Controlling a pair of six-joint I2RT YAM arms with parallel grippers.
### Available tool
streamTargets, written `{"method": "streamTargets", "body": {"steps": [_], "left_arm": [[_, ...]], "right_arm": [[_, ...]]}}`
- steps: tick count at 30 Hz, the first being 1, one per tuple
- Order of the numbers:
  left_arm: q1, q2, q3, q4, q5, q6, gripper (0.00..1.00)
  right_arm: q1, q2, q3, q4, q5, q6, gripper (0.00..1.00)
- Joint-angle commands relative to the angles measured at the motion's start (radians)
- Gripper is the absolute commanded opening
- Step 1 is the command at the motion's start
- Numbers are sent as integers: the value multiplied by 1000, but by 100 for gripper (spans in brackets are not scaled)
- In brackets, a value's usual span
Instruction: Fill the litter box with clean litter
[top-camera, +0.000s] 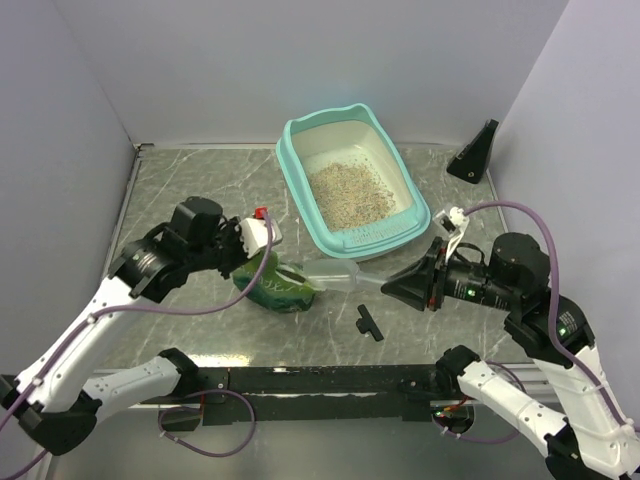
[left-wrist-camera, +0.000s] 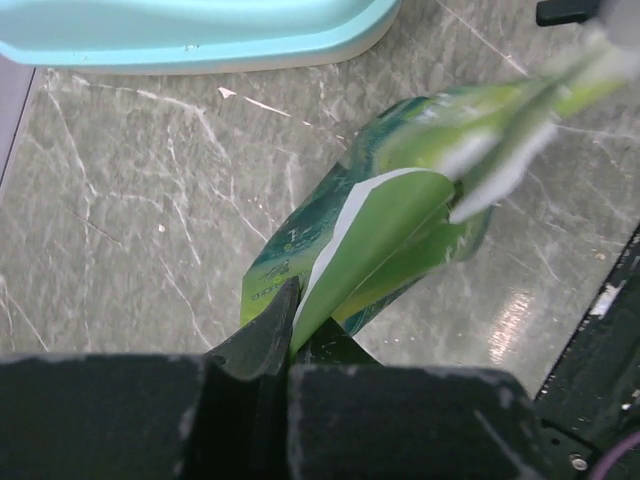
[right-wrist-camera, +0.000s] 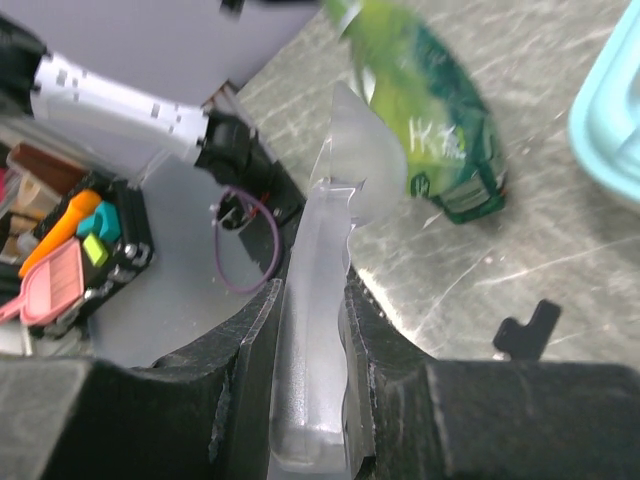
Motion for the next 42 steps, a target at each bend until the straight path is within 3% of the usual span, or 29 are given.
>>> {"method": "streamTargets", "body": {"steps": [1,7,15,20,31,42], "left_arm": [[-43,-95,23,50,-105,-185,1],[-123,-71,68,-35,-151,-277,1],[-140,-221,-168,79,-176,-224,1],[-140,-272,-201,122,-176,-244,1],[-138,-224,-218,222,-154,-296,1],[-141,-177,-251,293,-142,-325,1]], "right_arm": [[3,47,113,-19,50,-16,0],[4,122,171,-44,43,-76,0],[7,230,197,-42,7,-164,0],[41,317,243,-67,31,-187,0],[197,452,306,-63,246,-139,0],[262,415,317,-125,341,-139,0]]}}
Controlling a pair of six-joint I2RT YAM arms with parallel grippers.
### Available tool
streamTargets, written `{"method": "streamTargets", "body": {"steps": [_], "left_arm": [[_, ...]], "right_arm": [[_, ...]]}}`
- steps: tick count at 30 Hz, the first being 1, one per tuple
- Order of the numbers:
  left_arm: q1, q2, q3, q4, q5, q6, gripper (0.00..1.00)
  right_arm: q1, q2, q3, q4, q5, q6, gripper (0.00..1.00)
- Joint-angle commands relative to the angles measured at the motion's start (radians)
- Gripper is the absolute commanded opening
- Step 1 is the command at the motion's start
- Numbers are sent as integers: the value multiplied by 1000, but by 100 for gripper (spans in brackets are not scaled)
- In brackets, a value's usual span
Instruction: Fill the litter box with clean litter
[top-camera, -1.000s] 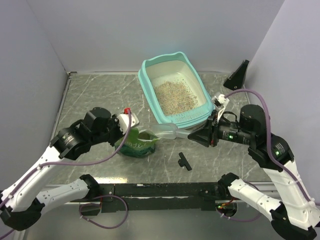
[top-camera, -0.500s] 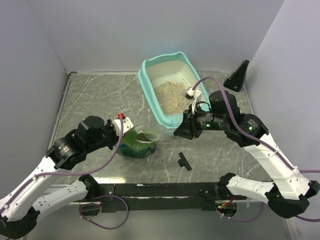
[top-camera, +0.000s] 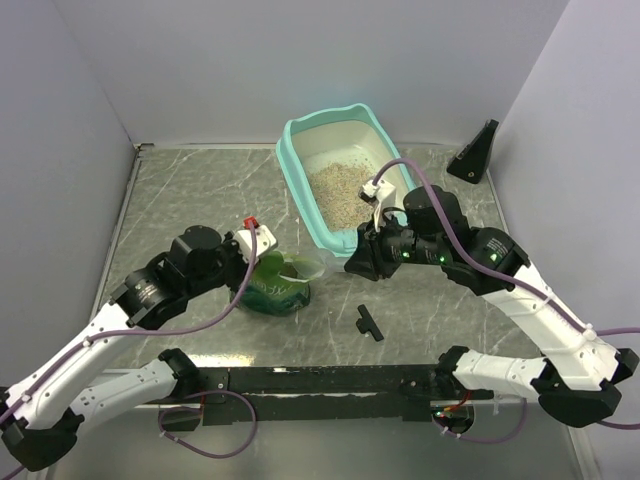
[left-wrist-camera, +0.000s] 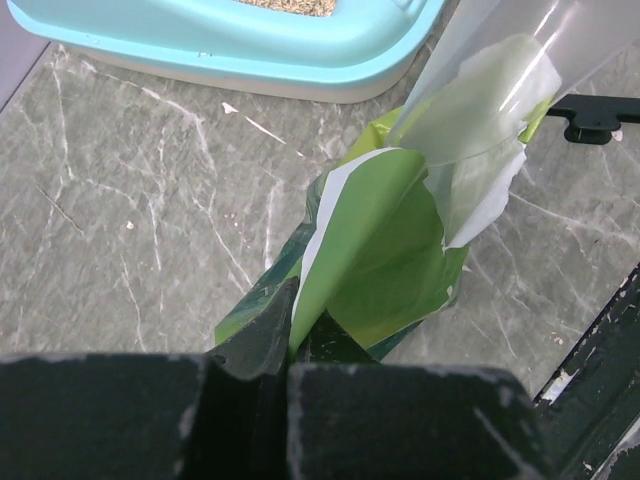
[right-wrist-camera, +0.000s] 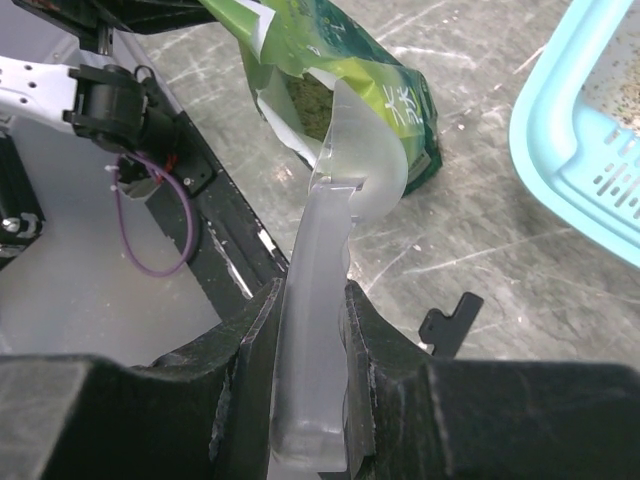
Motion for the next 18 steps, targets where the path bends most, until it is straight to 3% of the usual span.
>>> {"method": "streamTargets", "body": {"steps": [1,18], "left_arm": [[-5,21,-6,70,24,-39,1],[-5,16,-5,38,-4,-56,1]], "right_arm": [[31,-19,46,-24,53,6,0],[139,-51,44,-81,148,5,0]]}}
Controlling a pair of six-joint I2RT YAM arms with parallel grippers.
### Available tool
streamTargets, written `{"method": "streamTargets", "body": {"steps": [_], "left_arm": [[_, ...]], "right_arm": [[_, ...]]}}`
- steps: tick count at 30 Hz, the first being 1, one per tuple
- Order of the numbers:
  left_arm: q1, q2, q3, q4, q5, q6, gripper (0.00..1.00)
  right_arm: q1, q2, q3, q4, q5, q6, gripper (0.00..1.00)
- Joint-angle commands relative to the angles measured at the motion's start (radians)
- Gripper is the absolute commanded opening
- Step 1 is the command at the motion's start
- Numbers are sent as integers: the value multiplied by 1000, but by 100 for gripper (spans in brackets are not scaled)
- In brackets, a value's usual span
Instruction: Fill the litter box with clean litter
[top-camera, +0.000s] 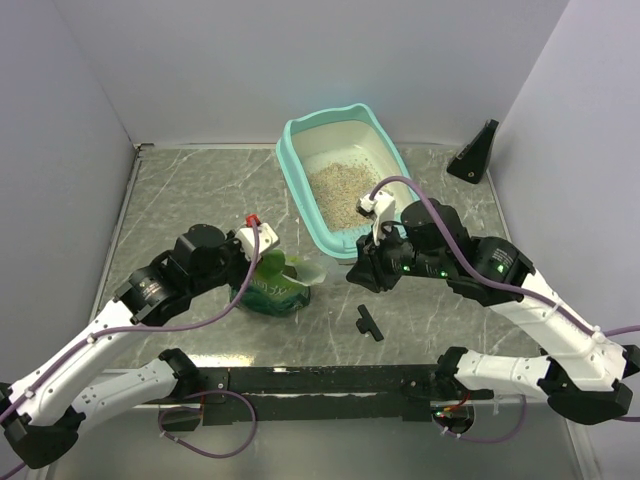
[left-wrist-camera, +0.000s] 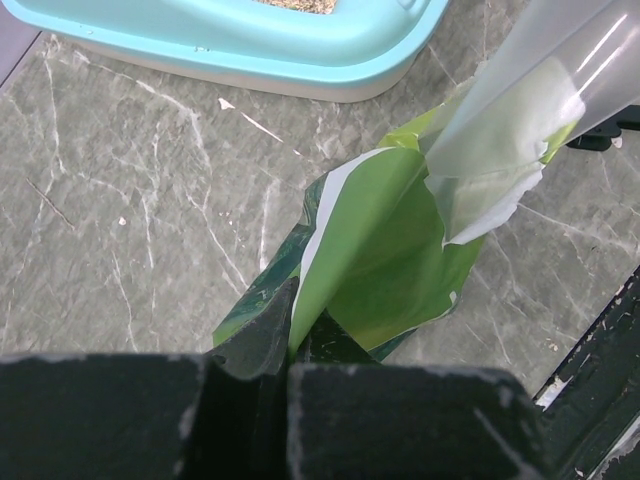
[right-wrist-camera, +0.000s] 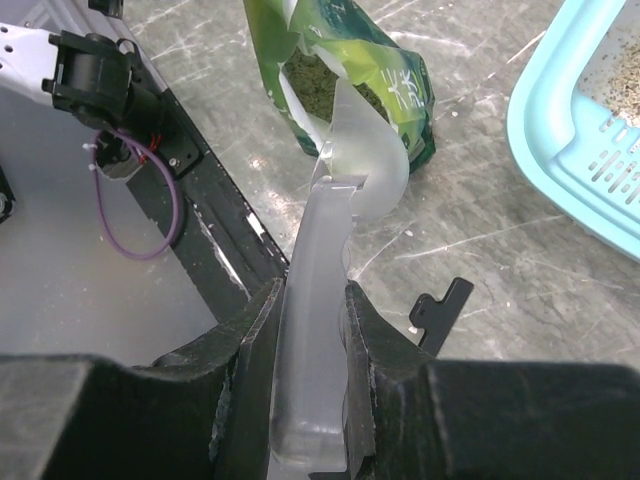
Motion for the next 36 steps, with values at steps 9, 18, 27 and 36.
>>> {"method": "streamTargets", "body": {"steps": [9,18,27,36], "left_arm": [[-5,-29,1,14,6,-51,1],[-15,-61,-51,86,53,-60,1],[-63,-129,-165,230,6,-75,1],[-153,-104,-251,374,-82,-117,1]], "right_arm": [[45,29,68,-35,48,-24,0],[37,252,198,-3,71,1,0],[-75,410,258,-36,-158,123,0],[-133,542,238,-100,-229,172,0]]}}
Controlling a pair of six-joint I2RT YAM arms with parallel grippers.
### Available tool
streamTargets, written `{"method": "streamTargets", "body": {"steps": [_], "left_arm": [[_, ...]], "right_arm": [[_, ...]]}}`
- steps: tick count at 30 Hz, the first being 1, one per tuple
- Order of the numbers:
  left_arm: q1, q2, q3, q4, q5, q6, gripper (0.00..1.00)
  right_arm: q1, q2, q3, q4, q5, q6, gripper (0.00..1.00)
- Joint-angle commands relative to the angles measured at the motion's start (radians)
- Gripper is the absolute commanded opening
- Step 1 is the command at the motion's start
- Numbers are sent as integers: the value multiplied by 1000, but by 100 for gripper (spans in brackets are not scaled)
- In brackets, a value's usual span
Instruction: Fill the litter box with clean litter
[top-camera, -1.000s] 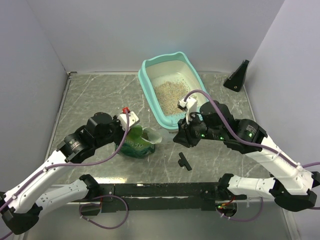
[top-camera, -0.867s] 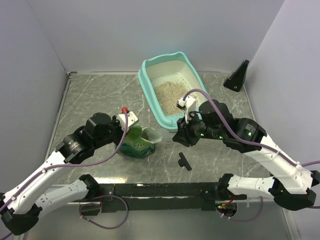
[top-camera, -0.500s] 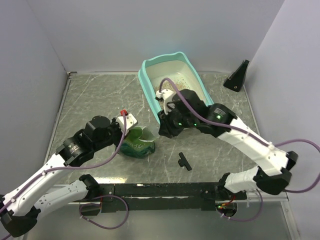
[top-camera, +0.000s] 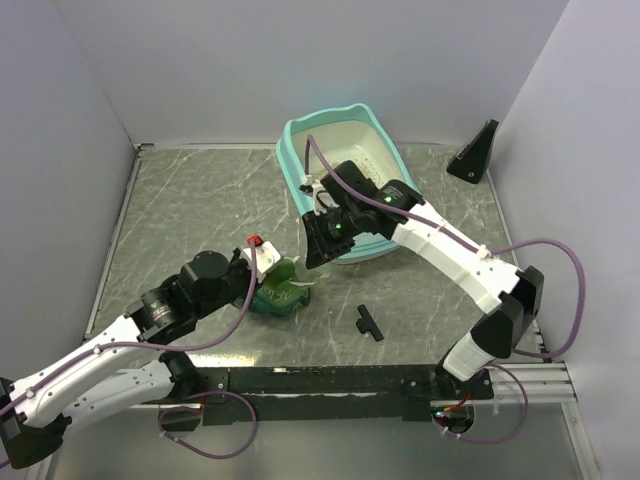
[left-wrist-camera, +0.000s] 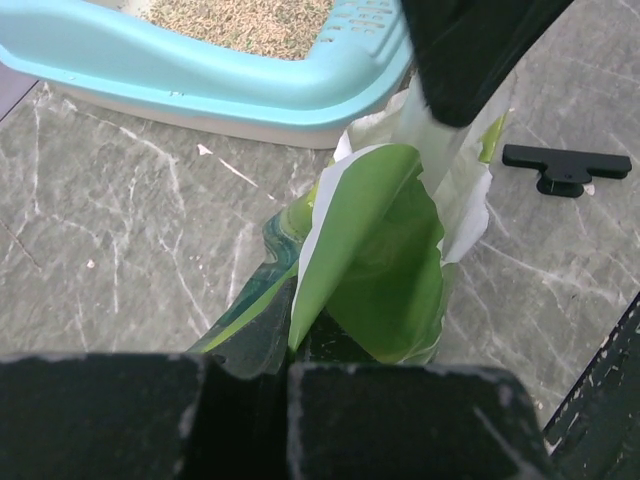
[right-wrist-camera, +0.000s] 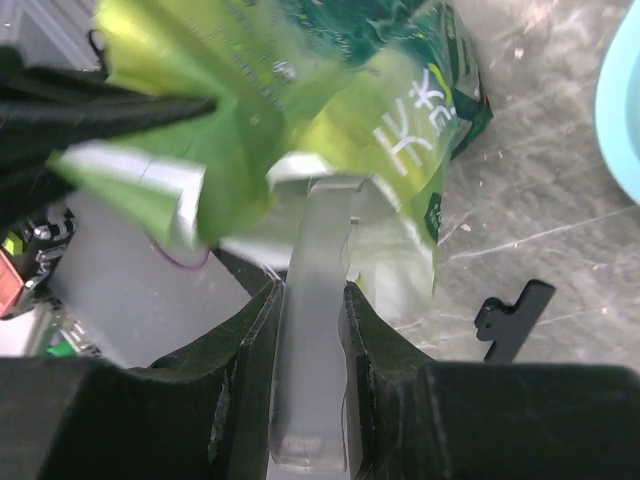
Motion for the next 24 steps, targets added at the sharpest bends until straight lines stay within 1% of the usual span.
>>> {"method": "streamTargets", "body": {"steps": [1,2,5,6,8,10,11,13,14,20,21,23,24], "left_arm": [[-30,8,-31,130,-6,-59,1],[-33,-3,-37,137,-33,-60,1],[-33,-38,-78,170,-49,-71,1],[-33,-49,-86,176,-47,-76,1],[-33,-72,-101,190,-40,-82,1],[-33,-83,-110,202,-40,-85,1],[-33,-88,-117,204,-40,-80,1],[-34,-91,-121,206,-49,-80,1],[-34,-91,-124,207,-52,-80,1],[-36,-95,-141,212,-70,-76,1],[-36,-95,-141,210,-72,-76,1],[-34,-88,-143,212,-78,-76,1],[-34,-85,-143,210,-81,-74,1]], "right_arm": [[-24,38,-1,-20,-42,49,0],[-28,39,-11,-14,-41,53,0],[-51,35,-76,41,-52,80,0],[-64,27,-129,65,-64,96,0],[-71,23,-184,151,-110,130,0],[-73,18,-255,211,-118,153,0],[-76,18,-301,269,-133,179,0],[-84,18,-344,332,-150,201,0],[-88,18,-388,399,-165,227,0],[-117,-6,-536,587,-274,300,0],[-121,-13,-554,647,-310,310,0],[-125,-13,-603,699,-349,343,0],[-127,-13,-623,768,-364,357,0]]}}
